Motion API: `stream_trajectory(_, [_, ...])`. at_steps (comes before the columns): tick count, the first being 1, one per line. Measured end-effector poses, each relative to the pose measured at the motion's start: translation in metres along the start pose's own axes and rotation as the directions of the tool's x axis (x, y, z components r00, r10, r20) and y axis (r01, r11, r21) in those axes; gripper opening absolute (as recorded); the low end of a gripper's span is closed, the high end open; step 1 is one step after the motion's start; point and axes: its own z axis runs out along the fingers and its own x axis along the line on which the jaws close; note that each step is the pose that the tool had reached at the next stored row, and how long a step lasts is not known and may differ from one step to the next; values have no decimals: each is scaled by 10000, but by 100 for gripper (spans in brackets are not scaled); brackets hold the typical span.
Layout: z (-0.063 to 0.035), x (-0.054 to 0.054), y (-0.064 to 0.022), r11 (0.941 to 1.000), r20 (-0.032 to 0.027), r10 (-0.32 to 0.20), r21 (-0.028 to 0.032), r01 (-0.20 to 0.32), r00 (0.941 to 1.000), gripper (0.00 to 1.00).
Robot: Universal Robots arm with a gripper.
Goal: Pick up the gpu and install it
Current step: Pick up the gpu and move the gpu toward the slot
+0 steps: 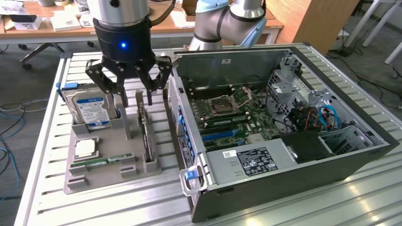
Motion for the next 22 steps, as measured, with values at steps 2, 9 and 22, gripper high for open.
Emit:
stream_trajectory(2, [28,1,-1,10000,0,0,0,0,10000,53])
stream_trajectory(9, [138,3,-6,10000,0,0,0,0,10000,53])
stream_trajectory(22, [339,8,-16,10000,-1,-1,0,1,10000,53])
